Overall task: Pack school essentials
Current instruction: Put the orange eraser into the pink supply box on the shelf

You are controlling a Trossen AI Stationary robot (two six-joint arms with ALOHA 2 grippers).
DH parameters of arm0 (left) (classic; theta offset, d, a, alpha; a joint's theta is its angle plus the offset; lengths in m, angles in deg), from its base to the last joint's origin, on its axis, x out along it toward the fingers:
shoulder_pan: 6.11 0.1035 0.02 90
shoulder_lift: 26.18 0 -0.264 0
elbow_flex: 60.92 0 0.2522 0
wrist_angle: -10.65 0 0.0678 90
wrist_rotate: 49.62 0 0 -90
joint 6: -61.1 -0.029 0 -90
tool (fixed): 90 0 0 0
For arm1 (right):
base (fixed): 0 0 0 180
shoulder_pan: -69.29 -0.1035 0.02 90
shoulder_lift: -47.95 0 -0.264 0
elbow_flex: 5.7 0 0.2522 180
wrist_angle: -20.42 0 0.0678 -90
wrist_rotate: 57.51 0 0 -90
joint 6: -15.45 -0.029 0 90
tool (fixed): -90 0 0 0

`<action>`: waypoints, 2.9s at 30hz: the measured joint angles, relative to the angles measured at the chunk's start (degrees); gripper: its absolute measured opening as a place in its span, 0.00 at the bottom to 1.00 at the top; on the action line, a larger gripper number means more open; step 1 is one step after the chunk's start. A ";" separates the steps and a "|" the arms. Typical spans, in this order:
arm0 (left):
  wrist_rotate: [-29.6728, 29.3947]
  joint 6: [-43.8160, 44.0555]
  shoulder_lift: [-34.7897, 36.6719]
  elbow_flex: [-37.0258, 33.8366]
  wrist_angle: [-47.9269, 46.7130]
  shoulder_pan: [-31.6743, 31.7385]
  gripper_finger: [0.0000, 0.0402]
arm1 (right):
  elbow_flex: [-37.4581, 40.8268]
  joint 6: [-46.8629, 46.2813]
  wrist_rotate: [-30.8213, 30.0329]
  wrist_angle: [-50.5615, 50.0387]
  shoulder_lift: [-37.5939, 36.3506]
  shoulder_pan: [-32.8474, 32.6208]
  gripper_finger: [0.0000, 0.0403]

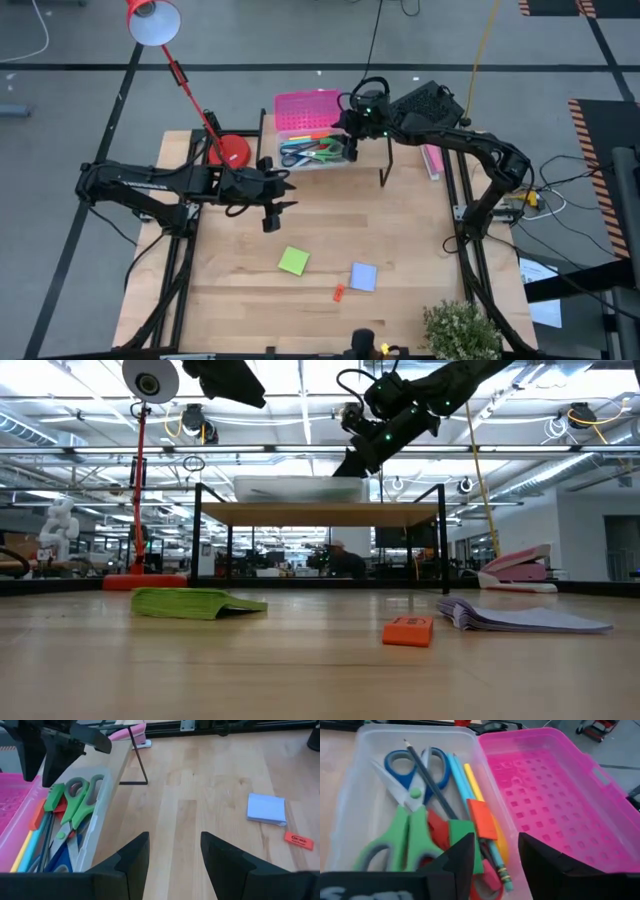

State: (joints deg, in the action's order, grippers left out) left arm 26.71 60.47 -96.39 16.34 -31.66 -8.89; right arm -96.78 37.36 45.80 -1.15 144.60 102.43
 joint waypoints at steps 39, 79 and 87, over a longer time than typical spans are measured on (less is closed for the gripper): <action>-11.23 21.35 -17.30 -16.70 35.05 -23.68 0.45 | 35.72 -23.75 -12.10 2.95 -27.18 -44.49 0.39; -14.62 45.58 -57.82 23.50 13.54 -26.61 0.63 | 35.65 -21.16 -15.23 -3.13 -29.44 -44.38 0.39; -14.29 38.76 -58.01 23.50 13.97 -26.78 0.45 | 35.65 -20.21 -15.22 -2.70 -29.44 -44.36 0.39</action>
State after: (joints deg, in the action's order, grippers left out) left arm 12.42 99.23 -154.40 39.84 -17.69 -35.67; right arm -61.13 17.15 30.59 -3.84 115.17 58.07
